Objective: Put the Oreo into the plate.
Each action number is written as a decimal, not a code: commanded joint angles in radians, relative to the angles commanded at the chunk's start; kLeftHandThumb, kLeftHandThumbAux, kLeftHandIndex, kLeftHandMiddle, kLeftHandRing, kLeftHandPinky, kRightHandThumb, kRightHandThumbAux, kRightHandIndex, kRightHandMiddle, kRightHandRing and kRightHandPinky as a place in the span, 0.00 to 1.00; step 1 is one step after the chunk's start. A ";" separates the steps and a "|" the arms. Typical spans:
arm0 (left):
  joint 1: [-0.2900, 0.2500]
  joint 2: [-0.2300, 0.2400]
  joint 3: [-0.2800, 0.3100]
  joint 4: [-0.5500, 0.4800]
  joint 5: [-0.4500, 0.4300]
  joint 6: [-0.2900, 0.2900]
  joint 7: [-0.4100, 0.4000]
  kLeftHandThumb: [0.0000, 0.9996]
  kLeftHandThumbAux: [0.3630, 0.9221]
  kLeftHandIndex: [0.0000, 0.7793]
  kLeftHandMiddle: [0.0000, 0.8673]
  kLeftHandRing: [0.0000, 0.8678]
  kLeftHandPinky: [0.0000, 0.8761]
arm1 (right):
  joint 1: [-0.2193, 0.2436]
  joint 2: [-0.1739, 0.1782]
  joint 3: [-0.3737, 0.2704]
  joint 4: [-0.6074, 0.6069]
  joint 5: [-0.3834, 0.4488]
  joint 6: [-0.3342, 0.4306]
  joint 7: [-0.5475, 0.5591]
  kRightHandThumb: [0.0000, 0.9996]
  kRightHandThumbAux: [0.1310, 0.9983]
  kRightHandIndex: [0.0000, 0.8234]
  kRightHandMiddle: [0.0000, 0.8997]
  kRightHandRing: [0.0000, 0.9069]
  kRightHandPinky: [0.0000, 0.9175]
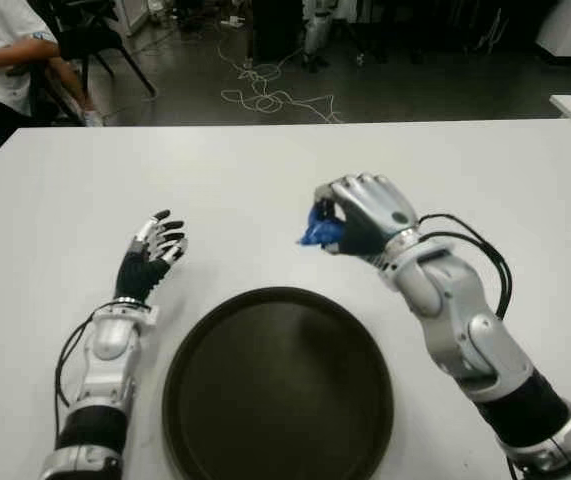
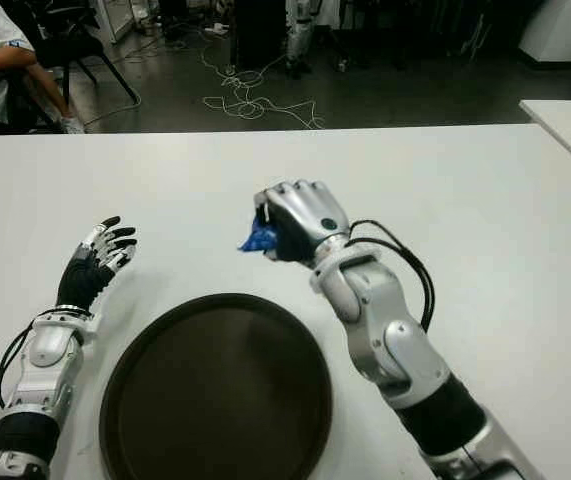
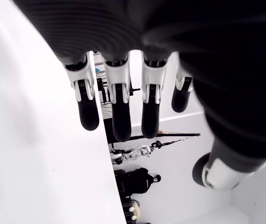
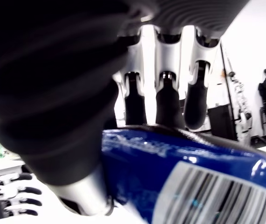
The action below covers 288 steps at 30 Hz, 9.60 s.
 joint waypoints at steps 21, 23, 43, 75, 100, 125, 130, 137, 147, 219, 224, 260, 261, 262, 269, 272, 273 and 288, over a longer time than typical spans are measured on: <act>-0.016 -0.008 0.005 0.022 -0.015 -0.002 -0.002 0.13 0.50 0.17 0.28 0.26 0.25 | 0.012 0.071 0.122 0.020 0.002 -0.146 0.035 0.61 0.74 0.53 0.69 0.71 0.69; -0.017 -0.009 0.005 0.021 -0.014 0.003 0.001 0.12 0.50 0.17 0.28 0.26 0.24 | -0.009 0.082 0.144 0.048 -0.003 -0.146 0.065 0.66 0.72 0.52 0.70 0.72 0.69; -0.048 -0.003 0.004 0.096 0.001 -0.062 0.011 0.13 0.43 0.19 0.29 0.27 0.22 | 0.013 0.107 0.203 0.052 -0.052 -0.128 0.179 0.69 0.70 0.50 0.74 0.77 0.76; -0.055 0.006 0.001 0.115 0.013 -0.086 0.013 0.13 0.40 0.17 0.28 0.27 0.23 | 0.005 0.157 0.224 0.048 -0.106 -0.045 0.263 0.70 0.69 0.49 0.82 0.87 0.87; -0.054 0.010 -0.002 0.109 0.022 -0.078 0.018 0.11 0.40 0.18 0.27 0.25 0.19 | -0.041 0.053 0.234 0.070 -0.128 -0.184 0.328 0.07 0.79 0.04 0.04 0.03 0.03; -0.058 0.010 0.000 0.121 0.018 -0.082 0.015 0.10 0.42 0.18 0.28 0.27 0.24 | -0.039 0.061 0.213 0.090 -0.139 -0.188 0.292 0.00 0.55 0.00 0.00 0.00 0.00; -0.060 0.008 0.003 0.127 0.009 -0.086 0.012 0.12 0.43 0.17 0.28 0.26 0.23 | -0.038 0.063 0.214 0.083 -0.146 -0.171 0.302 0.00 0.54 0.00 0.00 0.00 0.00; -0.058 0.008 0.002 0.123 0.012 -0.083 0.021 0.13 0.44 0.18 0.29 0.27 0.23 | -0.049 0.063 0.221 0.086 -0.160 -0.156 0.326 0.00 0.53 0.00 0.00 0.00 0.00; -0.058 0.012 -0.004 0.126 0.028 -0.094 0.034 0.11 0.43 0.16 0.28 0.26 0.22 | -0.048 0.070 0.215 0.072 -0.170 -0.132 0.346 0.00 0.56 0.00 0.01 0.00 0.00; -0.110 0.005 0.004 0.179 -0.008 -0.063 -0.011 0.11 0.38 0.19 0.28 0.27 0.25 | -0.436 0.220 -0.701 1.491 0.931 -0.441 -0.284 0.00 0.82 0.28 0.37 0.39 0.44; -0.113 0.007 0.007 0.189 -0.013 -0.069 -0.018 0.11 0.38 0.19 0.28 0.27 0.26 | -0.414 0.242 -0.694 1.441 0.936 -0.460 -0.285 0.00 0.83 0.29 0.38 0.41 0.45; -0.095 0.022 0.012 0.193 0.002 -0.103 -0.016 0.10 0.38 0.19 0.29 0.27 0.25 | -0.121 0.285 -0.566 0.989 0.895 -0.441 -0.329 0.00 0.76 0.33 0.39 0.40 0.42; -0.095 0.022 0.011 0.193 0.004 -0.103 -0.014 0.10 0.39 0.19 0.29 0.27 0.25 | -0.120 0.285 -0.565 0.988 0.896 -0.442 -0.328 0.00 0.76 0.33 0.39 0.40 0.41; -0.096 0.022 0.012 0.193 0.005 -0.101 -0.013 0.09 0.40 0.19 0.29 0.27 0.25 | -0.118 0.285 -0.565 0.985 0.897 -0.443 -0.327 0.00 0.75 0.33 0.38 0.40 0.41; -0.097 0.025 0.014 0.193 0.002 -0.096 -0.018 0.09 0.40 0.19 0.28 0.26 0.25 | -0.101 0.287 -0.558 0.955 0.896 -0.448 -0.326 0.00 0.75 0.31 0.37 0.39 0.40; -0.097 0.026 0.015 0.193 0.000 -0.099 -0.021 0.09 0.38 0.18 0.28 0.26 0.24 | -0.092 0.287 -0.556 0.940 0.895 -0.448 -0.327 0.00 0.75 0.30 0.37 0.38 0.40; -0.096 0.026 0.015 0.193 0.000 -0.100 -0.021 0.09 0.38 0.18 0.27 0.26 0.24 | -0.089 0.288 -0.555 0.936 0.895 -0.447 -0.328 0.00 0.75 0.30 0.37 0.38 0.40; -0.097 0.033 0.013 0.197 0.001 -0.090 -0.024 0.09 0.38 0.18 0.27 0.25 0.22 | -0.113 0.272 -0.552 1.095 0.885 -0.504 -0.329 0.00 0.74 0.33 0.38 0.39 0.41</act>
